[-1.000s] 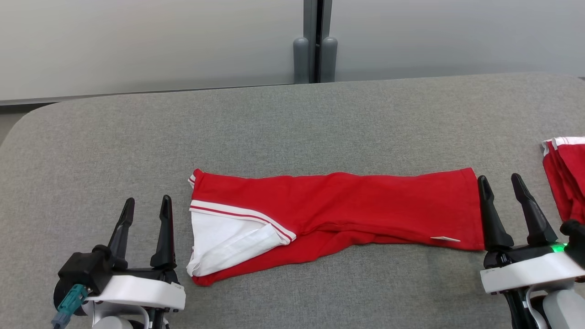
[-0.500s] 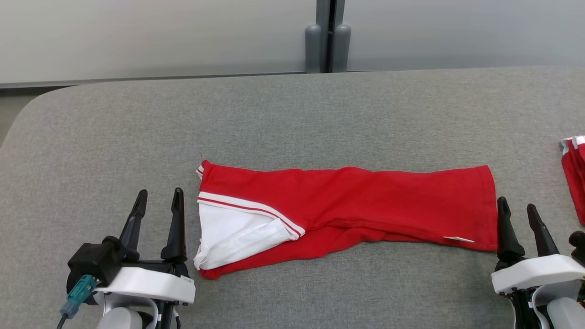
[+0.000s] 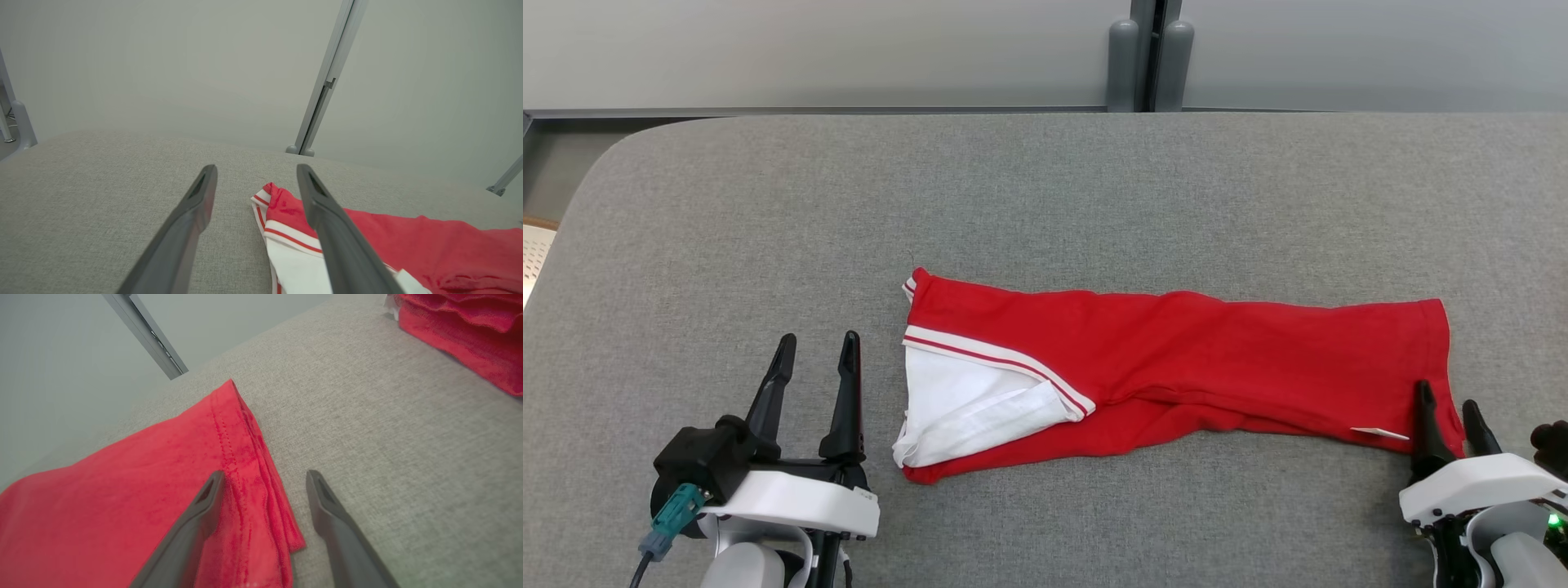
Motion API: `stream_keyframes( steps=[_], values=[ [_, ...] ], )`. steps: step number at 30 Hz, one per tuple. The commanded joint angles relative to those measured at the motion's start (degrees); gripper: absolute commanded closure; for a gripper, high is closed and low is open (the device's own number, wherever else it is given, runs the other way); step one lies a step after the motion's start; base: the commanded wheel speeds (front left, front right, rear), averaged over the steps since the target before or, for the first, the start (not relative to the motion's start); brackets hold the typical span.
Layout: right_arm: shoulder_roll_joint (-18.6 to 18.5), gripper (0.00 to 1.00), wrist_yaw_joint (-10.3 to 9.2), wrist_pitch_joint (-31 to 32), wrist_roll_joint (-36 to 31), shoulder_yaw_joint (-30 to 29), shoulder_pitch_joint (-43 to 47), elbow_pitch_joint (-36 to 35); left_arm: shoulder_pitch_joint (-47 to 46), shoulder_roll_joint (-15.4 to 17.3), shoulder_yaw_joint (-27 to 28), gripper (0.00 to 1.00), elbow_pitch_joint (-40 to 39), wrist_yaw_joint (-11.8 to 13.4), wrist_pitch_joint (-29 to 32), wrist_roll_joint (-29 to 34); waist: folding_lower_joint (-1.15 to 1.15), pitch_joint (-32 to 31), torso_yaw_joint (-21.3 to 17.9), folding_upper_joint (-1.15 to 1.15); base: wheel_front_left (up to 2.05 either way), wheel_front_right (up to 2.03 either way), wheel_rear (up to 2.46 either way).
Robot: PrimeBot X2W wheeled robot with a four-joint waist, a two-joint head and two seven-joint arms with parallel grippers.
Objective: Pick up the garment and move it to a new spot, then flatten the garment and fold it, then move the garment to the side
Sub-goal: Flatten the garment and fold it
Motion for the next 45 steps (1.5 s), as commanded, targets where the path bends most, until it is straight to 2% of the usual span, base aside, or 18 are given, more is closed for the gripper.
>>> stream_keyframes(
  steps=[1, 2, 3, 7, 12, 20, 25, 28, 31, 35, 45],
  values=[
    [-0.1, 0.0, 0.0, -0.02, 0.56, 0.68, -0.42, 0.52, -0.62, 0.18, 0.27, 0.0, -0.03, 0.17, -0.06, -0.1, 0.0, 0.07, 0.12, 0.0, 0.0, 0.0, 0.0],
    [-0.05, 0.46, 0.0, -0.01, 0.98, 1.19, -0.43, 0.83, -0.56, 0.19, 0.33, 0.0, -0.03, 0.24, -0.06, -0.17, 0.0, 0.09, 0.14, 0.0, 0.0, 0.0, 0.0],
    [-0.11, 1.0, 0.0, 0.0, 1.3, 1.68, -0.42, 1.05, -0.48, 0.19, 0.38, 0.0, -0.05, 0.3, -0.06, -0.23, 0.0, 0.1, 0.13, 0.0, 0.0, 0.0, 0.0],
    [-0.81, 1.0, 0.0, -0.01, 2.36, 2.68, -0.69, 1.29, -0.28, 0.19, 0.52, 0.0, -0.1, 0.51, -0.06, -0.25, 0.0, 0.07, -0.2, 0.0, 0.0, 0.0, 0.0],
    [-2.6, 1.0, -0.01, -0.03, 2.48, 0.79, -1.42, 1.37, -0.64, 0.19, 0.51, 0.0, 0.1, 0.46, -0.06, -0.37, 0.0, -0.04, -0.69, 0.0, 0.0, 0.0, 0.0],
    [-6.3, 1.0, -0.01, -0.04, -1.95, -8.06, -3.37, 2.46, -0.83, 0.19, 0.15, 0.0, 0.39, 0.45, -0.06, -0.53, 0.0, -0.48, -1.24, 0.0, 0.0, 0.0, 0.0],
    [-6.42, 1.0, -0.01, -0.04, -5.78, -12.97, -4.33, 0.06, -0.47, 0.19, 0.04, 0.0, 0.74, 0.52, -0.06, -0.96, 0.0, -1.11, -1.21, 0.0, 0.0, 0.0, 0.0],
    [-4.9, 1.0, 0.0, -0.03, -7.21, -13.77, -4.59, -2.49, -0.23, 0.19, 0.04, 0.0, 0.88, 0.59, -0.06, -1.26, 0.0, -1.56, -1.17, 0.0, 0.0, 0.0, 0.0],
    [-3.22, 1.0, 0.0, -0.04, -7.62, -11.81, -4.57, -6.1, 0.13, 0.18, 0.1, 0.0, 1.01, 0.73, -0.06, -1.46, 0.0, -2.03, -1.25, 0.0, 0.0, 0.0, 0.0],
    [0.65, 1.0, 0.0, 0.43, -4.53, -5.5, -4.03, -13.14, 0.86, 0.18, 0.16, 0.0, 1.32, 0.91, -0.06, -1.81, 0.0, -3.11, -1.49, 0.0, 0.0, 0.0, 0.0],
    [4.23, 1.0, 0.0, 4.68, -1.15, 10.9, -2.01, -27.13, 1.48, 0.18, -0.48, 0.0, 1.58, 0.89, -0.06, -2.58, 0.0, -4.31, -1.18, 0.0, 0.0, 0.0, 0.0]
  ],
)
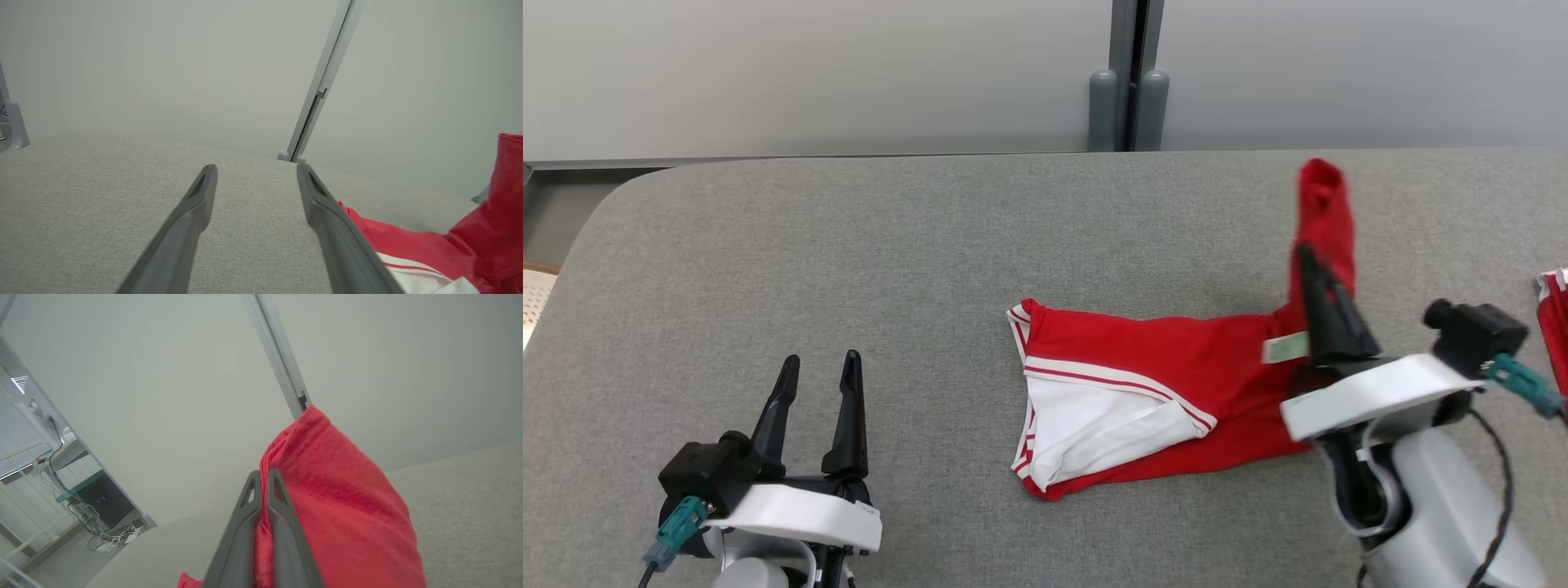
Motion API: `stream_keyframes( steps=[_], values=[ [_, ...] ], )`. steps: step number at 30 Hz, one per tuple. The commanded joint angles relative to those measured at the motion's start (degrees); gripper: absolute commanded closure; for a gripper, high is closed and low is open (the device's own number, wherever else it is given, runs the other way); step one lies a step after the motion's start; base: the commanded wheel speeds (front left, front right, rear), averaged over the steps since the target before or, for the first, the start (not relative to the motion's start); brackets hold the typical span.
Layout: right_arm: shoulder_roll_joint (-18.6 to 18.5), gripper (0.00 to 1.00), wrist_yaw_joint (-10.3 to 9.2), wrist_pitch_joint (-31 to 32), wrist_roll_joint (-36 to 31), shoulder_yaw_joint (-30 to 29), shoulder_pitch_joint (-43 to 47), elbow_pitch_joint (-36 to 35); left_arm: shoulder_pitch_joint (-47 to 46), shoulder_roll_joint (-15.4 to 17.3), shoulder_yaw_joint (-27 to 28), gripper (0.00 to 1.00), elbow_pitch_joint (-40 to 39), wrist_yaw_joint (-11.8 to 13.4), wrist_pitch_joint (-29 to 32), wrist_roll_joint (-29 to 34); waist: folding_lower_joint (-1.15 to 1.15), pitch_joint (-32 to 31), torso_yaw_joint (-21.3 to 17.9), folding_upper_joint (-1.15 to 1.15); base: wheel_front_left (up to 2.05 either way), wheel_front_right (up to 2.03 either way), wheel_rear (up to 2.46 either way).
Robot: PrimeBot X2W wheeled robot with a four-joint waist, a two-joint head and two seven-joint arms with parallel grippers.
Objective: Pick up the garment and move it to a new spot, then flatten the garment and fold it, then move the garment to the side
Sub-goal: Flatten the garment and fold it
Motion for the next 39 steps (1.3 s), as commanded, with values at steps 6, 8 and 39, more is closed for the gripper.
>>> stream_keyframes(
  steps=[6, 8, 39],
  values=[
    [2.04, 1.0, 0.0, 1.54, 1.0, 8.26, 1.26, -2.22, -0.08, 0.19, -1.07, 0.0, 0.13, 0.58, -0.06, -1.07, 0.0, 0.8, 2.04, 0.0, 0.0, 0.0, 0.0],
    [2.69, 1.0, 0.0, 1.43, 1.39, 10.28, 1.29, -1.6, -0.29, 0.2, -1.49, 0.0, 0.24, 0.58, -0.06, -1.42, 0.0, 1.32, 2.89, 0.0, 0.0, 0.0, 0.0],
    [5.25, 0.0, 0.0, -4.22, 20.49, 30.75, -4.99, 14.42, -0.58, 0.2, -4.19, 0.0, 1.88, 1.7, -0.06, -2.7, 0.0, 2.65, 7.59, 0.0, 0.0, 0.0, 0.0]
  ],
)
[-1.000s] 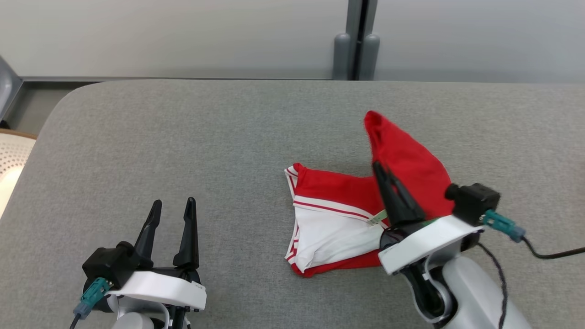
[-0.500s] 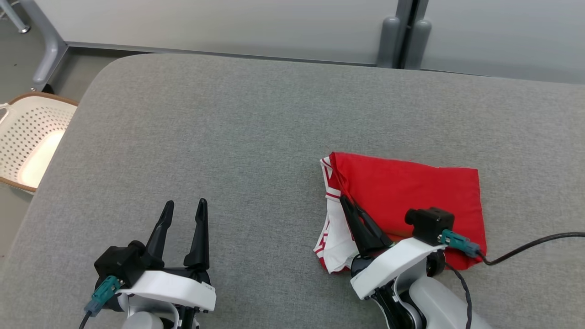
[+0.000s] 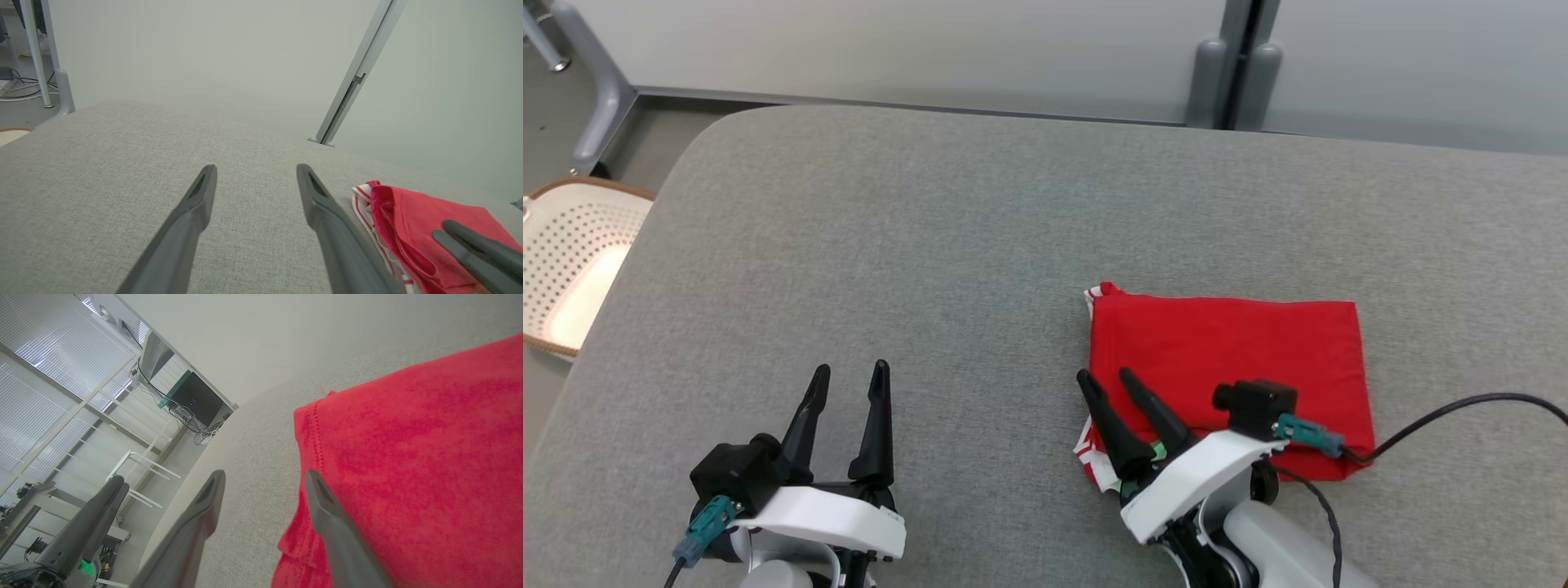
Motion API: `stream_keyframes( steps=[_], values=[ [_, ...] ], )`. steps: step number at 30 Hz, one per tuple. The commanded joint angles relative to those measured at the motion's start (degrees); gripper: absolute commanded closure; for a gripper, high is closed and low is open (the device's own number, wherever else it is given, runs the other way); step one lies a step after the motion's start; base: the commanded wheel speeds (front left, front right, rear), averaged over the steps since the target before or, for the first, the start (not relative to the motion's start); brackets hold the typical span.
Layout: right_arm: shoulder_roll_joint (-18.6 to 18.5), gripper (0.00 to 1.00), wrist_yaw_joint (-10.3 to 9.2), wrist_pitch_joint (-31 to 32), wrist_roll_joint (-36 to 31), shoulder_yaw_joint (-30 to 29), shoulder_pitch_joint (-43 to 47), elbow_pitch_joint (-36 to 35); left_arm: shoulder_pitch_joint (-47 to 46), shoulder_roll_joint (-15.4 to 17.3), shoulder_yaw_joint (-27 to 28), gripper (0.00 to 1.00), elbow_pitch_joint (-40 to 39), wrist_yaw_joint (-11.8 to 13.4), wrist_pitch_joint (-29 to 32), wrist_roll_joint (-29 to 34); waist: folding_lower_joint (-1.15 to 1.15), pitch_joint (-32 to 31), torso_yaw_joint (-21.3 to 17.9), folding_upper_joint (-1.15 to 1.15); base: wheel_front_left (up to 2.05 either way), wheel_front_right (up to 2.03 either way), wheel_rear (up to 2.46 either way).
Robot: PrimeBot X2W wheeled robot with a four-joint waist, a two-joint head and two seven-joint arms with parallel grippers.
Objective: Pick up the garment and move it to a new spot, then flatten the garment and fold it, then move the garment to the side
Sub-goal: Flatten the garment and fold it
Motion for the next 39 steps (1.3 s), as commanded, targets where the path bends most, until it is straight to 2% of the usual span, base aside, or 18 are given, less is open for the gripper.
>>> stream_keyframes(
  steps=[1, 3, 9, 13, 15, 19, 24, 28, 33, 39],
  values=[
    [-0.28, 0.0, 0.0, -0.44, -0.27, -0.47, -1.19, 0.57, 0.01, 0.2, 0.46, 0.0, -0.04, 0.02, -0.06, 0.4, 0.0, -0.85, -1.16, 0.0, 0.0, 0.0, 0.0],
    [-0.88, 0.0, 0.0, -0.58, -0.76, -1.49, -2.03, 0.99, 0.14, 0.2, 0.95, 0.0, -0.25, -0.14, -0.06, 0.77, 0.0, -1.55, -2.34, 0.0, 0.0, 0.0, 0.0],
    [-6.63, 0.0, 0.0, -0.56, -7.56, -7.41, -2.76, -0.28, 0.4, 0.2, 2.31, 0.0, -1.52, -0.55, -0.06, 2.08, 0.0, -3.2, -6.1, 0.0, 0.0, 0.0, 0.0],
    [-11.21, 0.0, 0.0, -0.52, -15.87, -12.02, -2.0, -1.01, 0.36, 0.21, 2.33, 0.0, -1.75, -0.23, -0.06, 3.35, 0.0, -4.01, -8.15, 0.0, 0.0, 0.0, 0.0],
    [-11.84, 0.0, 0.0, -0.51, -18.2, -13.51, -1.5, -1.73, 0.27, 0.19, 2.26, 0.0, -1.77, -0.28, -0.05, 3.36, 0.0, -4.15, -8.57, 0.0, 0.0, 0.0, 0.0],
    [-13.35, 0.0, 0.0, -0.49, -26.6, -20.79, 2.31, -5.8, 0.53, 0.2, 2.04, 0.0, -2.17, -0.43, -0.06, 3.66, 0.0, -4.82, -10.01, 0.0, 0.0, 0.0, 0.0],
    [-12.12, 0.0, 0.0, -0.5, -34.87, -29.75, 9.04, -12.51, 1.45, 0.21, 2.3, 0.0, -2.49, -0.07, -0.05, 3.87, 0.0, -5.26, -11.31, 0.0, 0.0, 0.0, 0.0],
    [-10.31, 0.0, 0.0, -0.49, -39.38, -34.77, 14.09, -17.43, 1.83, 0.2, 2.48, 0.0, -3.14, -0.05, -0.06, 4.13, 0.0, -5.18, -12.02, 0.0, 0.0, 0.0, 0.0],
    [-8.19, 0.0, 0.0, -0.49, -41.53, -37.44, 17.49, -19.92, 2.57, 0.2, 3.02, 0.0, -4.2, 0.28, -0.06, 4.56, 0.0, -4.84, -12.38, 0.0, 0.0, 0.0, 0.0],
    [-7.18, 0.0, 0.0, -0.5, -42.61, -37.73, 18.28, -19.76, 2.4, 0.2, 2.99, 0.0, -4.89, 0.48, -0.06, 5.91, 0.0, -4.63, -12.01, 0.0, 0.0, 0.0, 0.0]
  ],
)
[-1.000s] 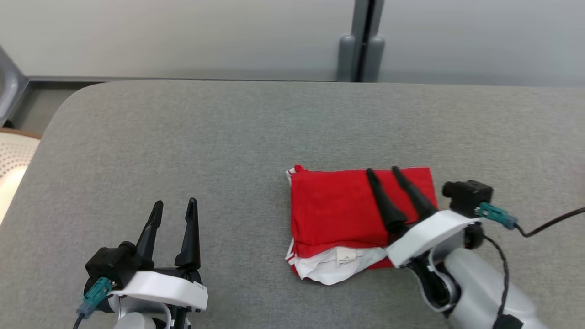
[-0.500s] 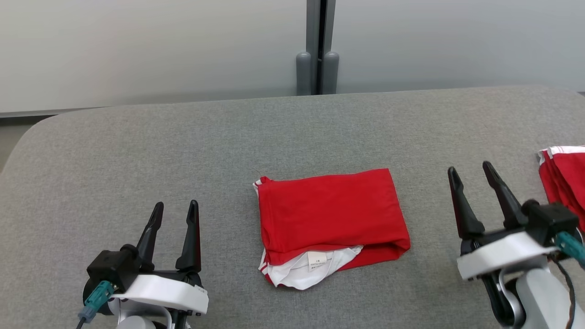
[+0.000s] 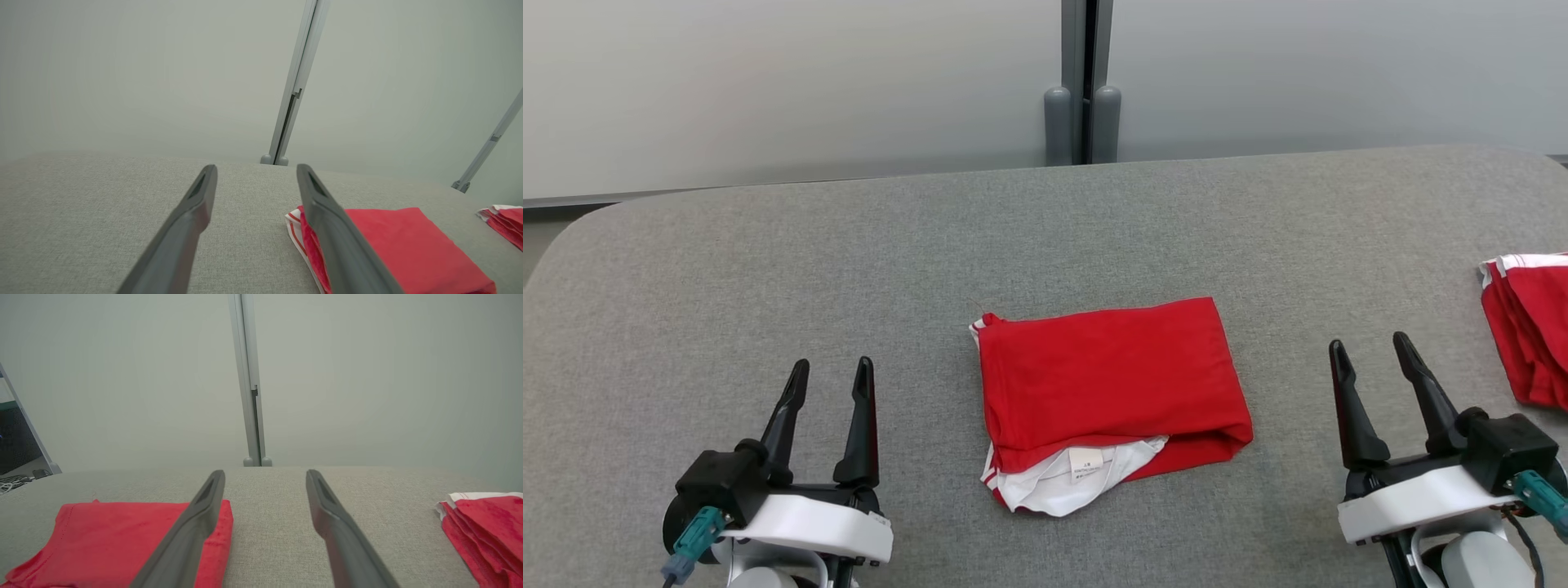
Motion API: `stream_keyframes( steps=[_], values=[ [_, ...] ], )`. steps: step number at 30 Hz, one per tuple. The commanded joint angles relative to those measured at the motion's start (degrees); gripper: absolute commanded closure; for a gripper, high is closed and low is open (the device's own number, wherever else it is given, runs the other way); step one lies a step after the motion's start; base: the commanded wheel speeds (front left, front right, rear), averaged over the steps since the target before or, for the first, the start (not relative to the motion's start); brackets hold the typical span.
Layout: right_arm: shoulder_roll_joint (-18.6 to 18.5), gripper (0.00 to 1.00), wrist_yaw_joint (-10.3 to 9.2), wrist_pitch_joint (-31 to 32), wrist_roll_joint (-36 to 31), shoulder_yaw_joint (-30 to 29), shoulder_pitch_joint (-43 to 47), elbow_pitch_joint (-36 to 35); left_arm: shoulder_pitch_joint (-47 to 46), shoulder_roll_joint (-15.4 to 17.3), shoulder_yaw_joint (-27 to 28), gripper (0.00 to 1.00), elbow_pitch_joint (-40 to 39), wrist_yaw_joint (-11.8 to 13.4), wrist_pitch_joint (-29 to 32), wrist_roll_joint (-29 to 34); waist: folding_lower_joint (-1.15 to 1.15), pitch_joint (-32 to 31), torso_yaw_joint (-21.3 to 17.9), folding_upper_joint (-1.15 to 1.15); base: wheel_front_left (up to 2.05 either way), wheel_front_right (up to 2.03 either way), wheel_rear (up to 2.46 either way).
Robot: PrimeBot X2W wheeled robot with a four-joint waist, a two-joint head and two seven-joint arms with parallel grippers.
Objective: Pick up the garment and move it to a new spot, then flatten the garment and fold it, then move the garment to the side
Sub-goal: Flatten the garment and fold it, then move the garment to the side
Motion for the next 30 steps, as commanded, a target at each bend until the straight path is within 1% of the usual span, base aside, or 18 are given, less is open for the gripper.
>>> stream_keyframes(
  steps=[1, 14, 20, 24, 30],
  values=[
    [-0.05, 0.0, 0.0, -0.02, -0.58, 0.32, 0.3, 0.44, 0.21, 0.22, 0.06, 0.0, -0.27, 0.35, -0.06, 0.8, 0.0, 0.03, 0.2, 0.0, 0.0, 0.0, 0.0],
    [0.19, 0.0, 0.0, -0.03, -0.53, 0.5, -0.03, 1.12, 0.27, 0.22, -0.82, 0.0, -0.09, 0.66, -0.06, 0.41, 0.0, 0.31, 1.64, 0.0, 0.0, 0.0, 0.0],
    [-0.09, 0.0, 0.0, -0.03, 0.63, 2.61, -1.61, 2.9, -0.68, 0.22, -1.18, 0.0, 0.03, 0.8, -0.06, 0.79, 0.0, 1.73, 2.31, 0.0, 0.0, 0.0, 0.0],
    [0.18, 0.0, 0.0, -0.03, 2.13, 4.27, -3.98, 8.22, -1.45, 0.23, -2.0, 0.0, 0.06, 0.81, -0.06, 1.53, 0.0, 3.18, 3.2, 0.0, 0.0, 0.0, 0.0],
    [1.21, 0.0, 0.0, 0.18, 6.78, 6.14, -8.33, 15.97, -2.68, 0.23, -3.59, 0.0, 0.11, 1.15, -0.06, 1.1, 0.0, 5.75, 4.65, 0.0, 0.0, 0.0, 0.0]
  ],
)
